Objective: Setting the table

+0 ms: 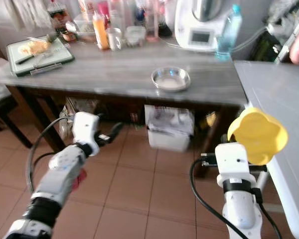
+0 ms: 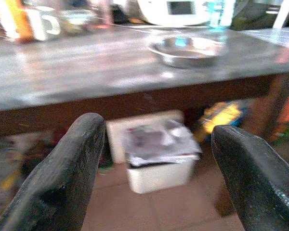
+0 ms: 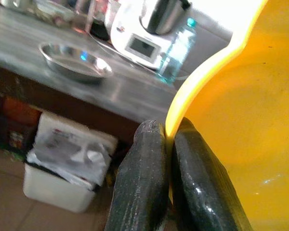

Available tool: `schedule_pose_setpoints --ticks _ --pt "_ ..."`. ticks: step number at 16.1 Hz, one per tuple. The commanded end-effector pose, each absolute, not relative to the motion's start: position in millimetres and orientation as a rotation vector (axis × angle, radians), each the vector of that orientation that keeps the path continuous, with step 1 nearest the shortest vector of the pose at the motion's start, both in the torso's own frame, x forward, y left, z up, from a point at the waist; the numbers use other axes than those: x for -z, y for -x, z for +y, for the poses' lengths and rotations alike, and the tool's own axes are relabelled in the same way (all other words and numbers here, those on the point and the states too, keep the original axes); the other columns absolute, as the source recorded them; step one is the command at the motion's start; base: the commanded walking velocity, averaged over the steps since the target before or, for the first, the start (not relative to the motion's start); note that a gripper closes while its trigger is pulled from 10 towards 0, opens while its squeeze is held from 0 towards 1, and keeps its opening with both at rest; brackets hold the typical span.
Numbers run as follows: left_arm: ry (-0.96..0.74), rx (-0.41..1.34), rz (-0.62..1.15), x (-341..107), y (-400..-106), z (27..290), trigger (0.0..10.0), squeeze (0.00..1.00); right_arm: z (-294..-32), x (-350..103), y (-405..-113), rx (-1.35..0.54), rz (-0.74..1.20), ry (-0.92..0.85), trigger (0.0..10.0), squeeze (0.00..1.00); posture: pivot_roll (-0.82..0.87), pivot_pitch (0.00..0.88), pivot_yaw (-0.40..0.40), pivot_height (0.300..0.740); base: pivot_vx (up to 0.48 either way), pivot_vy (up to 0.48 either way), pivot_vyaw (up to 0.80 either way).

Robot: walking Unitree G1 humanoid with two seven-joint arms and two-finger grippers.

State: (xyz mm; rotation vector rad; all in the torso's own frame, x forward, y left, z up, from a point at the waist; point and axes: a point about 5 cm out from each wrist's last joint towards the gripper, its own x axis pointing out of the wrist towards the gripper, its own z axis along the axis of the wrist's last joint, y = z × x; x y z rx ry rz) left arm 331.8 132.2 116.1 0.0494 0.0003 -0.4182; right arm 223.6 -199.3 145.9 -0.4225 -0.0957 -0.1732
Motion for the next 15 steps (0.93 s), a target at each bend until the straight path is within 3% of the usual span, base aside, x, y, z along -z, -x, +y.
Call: schedule_pose_setpoints --ticks 1,5,15 --pt "-0.07 0.384 0.002 -114.5 -327.9 145.3 10.0 0.0 -194.1 -149.4 -224.9 0.153 -0.117 0.411 10.0 0.0 0.0 0.076 0.002 0.74 0.454 0.0 0.0" --pt "-0.075 0.365 0.029 -105.4 -315.1 152.4 10.0 0.0 -196.2 -150.3 -226.7 0.156 -0.123 0.414 10.0 0.0 0.02 0.073 -0.002 0.74 0.456 0.0 0.0" --pt "-0.069 0.41 -0.032 -122.2 -318.5 133.5 10.0 0.0 -198.1 -160.1 -227.0 0.187 -0.165 0.468 10.0 0.0 0.01 0.075 0.0 0.74 0.427 0.0 0.0"
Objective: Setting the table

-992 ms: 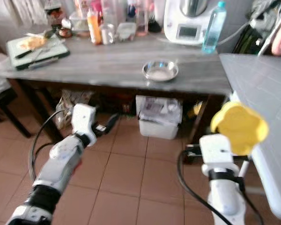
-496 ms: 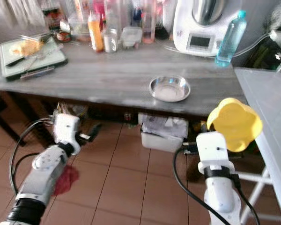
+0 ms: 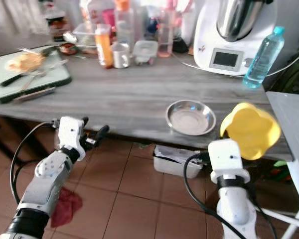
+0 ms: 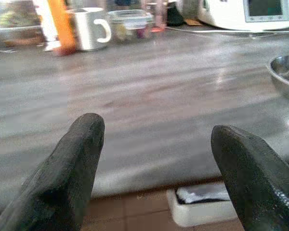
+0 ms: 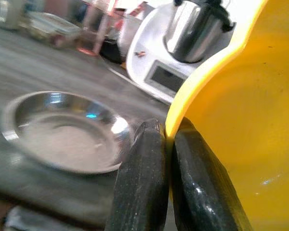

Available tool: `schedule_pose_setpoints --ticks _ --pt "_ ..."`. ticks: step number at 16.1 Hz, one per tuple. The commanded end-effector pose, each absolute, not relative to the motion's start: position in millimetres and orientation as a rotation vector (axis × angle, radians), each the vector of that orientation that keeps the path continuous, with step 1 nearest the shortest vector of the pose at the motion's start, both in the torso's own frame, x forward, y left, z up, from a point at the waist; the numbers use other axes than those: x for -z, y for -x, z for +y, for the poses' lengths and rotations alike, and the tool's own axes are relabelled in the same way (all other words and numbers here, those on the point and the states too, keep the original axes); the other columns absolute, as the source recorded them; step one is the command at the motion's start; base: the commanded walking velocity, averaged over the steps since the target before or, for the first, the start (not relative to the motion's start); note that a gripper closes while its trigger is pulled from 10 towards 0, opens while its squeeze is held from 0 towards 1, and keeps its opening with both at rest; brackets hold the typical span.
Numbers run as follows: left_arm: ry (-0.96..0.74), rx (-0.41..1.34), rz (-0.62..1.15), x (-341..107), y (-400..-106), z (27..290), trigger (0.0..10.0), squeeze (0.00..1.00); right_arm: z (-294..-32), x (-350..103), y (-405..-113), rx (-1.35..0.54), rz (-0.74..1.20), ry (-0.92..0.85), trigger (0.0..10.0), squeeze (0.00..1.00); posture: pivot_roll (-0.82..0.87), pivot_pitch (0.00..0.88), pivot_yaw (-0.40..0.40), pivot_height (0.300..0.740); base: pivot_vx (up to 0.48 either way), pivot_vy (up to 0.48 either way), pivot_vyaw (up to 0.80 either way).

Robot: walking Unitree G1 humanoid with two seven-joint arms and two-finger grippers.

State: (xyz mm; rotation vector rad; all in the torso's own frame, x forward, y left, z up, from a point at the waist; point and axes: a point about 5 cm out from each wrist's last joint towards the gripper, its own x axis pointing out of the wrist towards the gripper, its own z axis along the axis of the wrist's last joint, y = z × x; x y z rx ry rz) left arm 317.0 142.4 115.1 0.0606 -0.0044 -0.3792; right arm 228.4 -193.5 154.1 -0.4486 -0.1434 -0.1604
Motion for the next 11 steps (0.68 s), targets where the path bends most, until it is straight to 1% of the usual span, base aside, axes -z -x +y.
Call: schedule_pose_setpoints --ticks 1,7,9,11 --pt "-0.064 0.409 -0.032 -122.9 -318.8 132.7 10.0 0.0 -198.4 -161.6 -227.4 0.191 -0.17 0.468 10.0 0.0 0.01 0.075 0.0 0.74 0.424 0.0 0.0" --pt "-0.039 0.421 -0.034 -124.1 -319.9 125.3 10.0 0.0 -200.1 -167.5 -230.8 0.191 -0.188 0.483 10.0 0.0 0.0 0.065 -0.01 0.74 0.411 0.0 0.0" --pt "0.003 0.449 -0.051 -127.6 -319.3 121.0 10.0 0.0 -200.6 -166.4 -231.5 0.19 -0.184 0.484 10.0 0.0 0.0 0.06 -0.009 0.74 0.0 0.0 0.0" --pt "-0.011 0.456 -0.047 -127.0 -319.3 119.9 10.0 0.0 -200.6 -166.8 -232.6 0.192 -0.185 0.484 10.0 0.0 0.0 0.055 -0.006 0.74 0.0 0.0 0.0"
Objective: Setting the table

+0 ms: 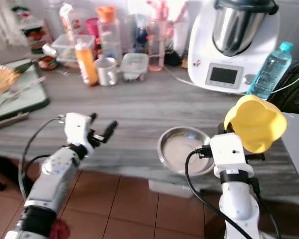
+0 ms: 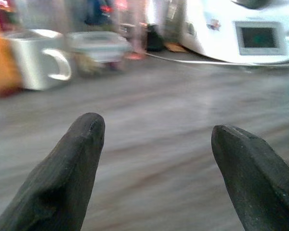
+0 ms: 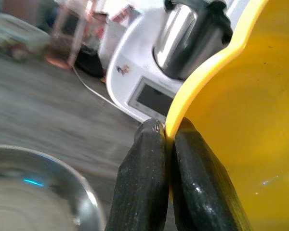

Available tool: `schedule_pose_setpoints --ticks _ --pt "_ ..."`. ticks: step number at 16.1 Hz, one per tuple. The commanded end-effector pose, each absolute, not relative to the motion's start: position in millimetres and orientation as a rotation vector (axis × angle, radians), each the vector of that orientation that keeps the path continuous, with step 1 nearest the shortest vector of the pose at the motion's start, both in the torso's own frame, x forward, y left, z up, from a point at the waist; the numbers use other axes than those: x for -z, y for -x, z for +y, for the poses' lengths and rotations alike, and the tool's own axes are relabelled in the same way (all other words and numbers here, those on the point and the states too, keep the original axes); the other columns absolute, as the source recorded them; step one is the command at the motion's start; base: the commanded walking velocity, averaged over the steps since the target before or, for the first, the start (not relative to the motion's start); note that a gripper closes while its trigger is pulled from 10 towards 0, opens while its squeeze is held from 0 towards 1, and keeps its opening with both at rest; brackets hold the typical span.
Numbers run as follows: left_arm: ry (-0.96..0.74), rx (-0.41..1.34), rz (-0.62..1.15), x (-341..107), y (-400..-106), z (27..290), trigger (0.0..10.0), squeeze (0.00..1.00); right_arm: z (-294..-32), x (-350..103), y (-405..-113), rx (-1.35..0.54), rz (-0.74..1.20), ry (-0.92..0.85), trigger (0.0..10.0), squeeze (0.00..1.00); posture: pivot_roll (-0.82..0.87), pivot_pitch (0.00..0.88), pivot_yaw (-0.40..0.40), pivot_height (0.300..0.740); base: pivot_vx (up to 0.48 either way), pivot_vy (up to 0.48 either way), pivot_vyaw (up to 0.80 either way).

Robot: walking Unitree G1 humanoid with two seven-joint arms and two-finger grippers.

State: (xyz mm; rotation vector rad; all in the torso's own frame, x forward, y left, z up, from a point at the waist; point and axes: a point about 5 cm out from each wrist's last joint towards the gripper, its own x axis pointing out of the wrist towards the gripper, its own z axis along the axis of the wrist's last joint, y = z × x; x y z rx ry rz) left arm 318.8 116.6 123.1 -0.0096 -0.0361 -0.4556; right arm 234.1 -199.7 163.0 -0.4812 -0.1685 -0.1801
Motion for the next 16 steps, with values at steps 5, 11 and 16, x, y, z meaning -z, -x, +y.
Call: schedule_pose_setpoints --ticks 5,11,16 --pt "-0.006 0.463 -0.045 -127.3 -320.7 118.2 10.0 0.0 -200.5 -165.9 -232.6 0.197 -0.182 0.477 10.0 0.0 0.0 0.055 -0.003 0.74 0.0 0.0 0.0" --pt "-0.008 0.53 -0.007 -124.6 -318.2 114.2 10.0 0.0 -180.2 -174.1 -257.3 0.066 -0.208 0.387 10.0 0.0 0.01 0.069 0.003 0.74 0.0 0.0 0.0" --pt "-0.016 0.58 0.033 -122.1 -311.7 118.7 10.0 0.0 -157.7 -187.5 -300.9 -0.124 -0.141 0.264 10.0 0.0 0.05 0.098 -0.007 0.74 0.0 0.0 0.0"
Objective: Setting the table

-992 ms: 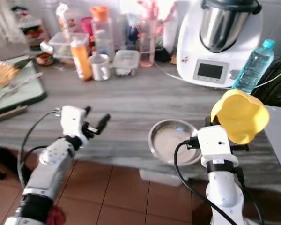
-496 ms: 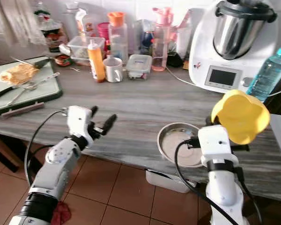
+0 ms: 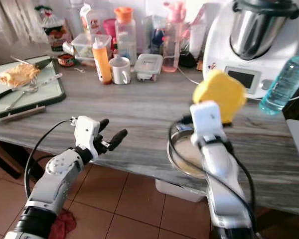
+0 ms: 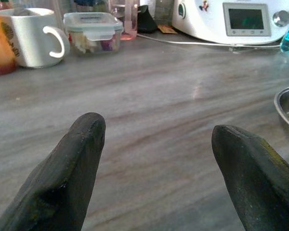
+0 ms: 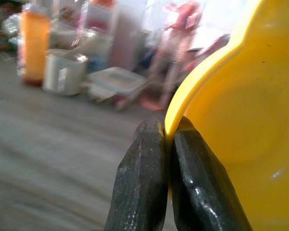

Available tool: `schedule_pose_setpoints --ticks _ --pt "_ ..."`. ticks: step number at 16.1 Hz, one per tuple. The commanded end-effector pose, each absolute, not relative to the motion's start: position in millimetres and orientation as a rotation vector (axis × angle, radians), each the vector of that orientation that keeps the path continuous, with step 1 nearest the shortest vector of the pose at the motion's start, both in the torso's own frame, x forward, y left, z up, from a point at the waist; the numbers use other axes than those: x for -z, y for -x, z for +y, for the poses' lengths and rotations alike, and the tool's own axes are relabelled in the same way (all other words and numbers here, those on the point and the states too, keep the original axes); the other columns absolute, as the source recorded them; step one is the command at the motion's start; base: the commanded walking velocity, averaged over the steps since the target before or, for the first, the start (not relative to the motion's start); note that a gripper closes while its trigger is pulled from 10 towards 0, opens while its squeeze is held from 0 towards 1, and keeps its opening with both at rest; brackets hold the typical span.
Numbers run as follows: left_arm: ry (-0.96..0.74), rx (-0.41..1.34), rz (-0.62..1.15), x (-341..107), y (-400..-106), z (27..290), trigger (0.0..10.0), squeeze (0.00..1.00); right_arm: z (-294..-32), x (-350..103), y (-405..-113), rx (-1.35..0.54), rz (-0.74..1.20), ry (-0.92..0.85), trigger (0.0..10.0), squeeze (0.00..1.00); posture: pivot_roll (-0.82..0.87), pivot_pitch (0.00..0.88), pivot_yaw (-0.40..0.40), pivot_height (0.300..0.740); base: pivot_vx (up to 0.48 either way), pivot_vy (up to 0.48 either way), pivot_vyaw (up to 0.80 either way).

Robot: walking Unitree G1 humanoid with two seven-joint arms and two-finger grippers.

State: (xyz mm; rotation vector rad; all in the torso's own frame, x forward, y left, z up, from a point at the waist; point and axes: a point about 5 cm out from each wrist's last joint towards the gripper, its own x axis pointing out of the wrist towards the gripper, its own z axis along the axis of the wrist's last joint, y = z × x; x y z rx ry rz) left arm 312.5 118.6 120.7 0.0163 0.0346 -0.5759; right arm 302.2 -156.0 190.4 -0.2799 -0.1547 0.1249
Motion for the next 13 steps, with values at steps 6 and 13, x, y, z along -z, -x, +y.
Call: schedule_pose_setpoints --ticks 6,13 --pt "0.051 0.723 0.063 -122.5 -298.0 109.1 10.0 0.0 -162.7 -194.6 -323.6 -0.183 0.021 0.231 10.0 0.0 0.06 0.107 -0.025 0.74 0.0 0.0 0.0" --pt "0.114 1.034 0.128 -133.3 -282.0 92.8 10.0 0.0 -148.7 -194.0 -328.4 -0.234 0.106 0.126 10.0 0.0 0.05 0.105 -0.016 0.74 0.0 0.0 0.0"
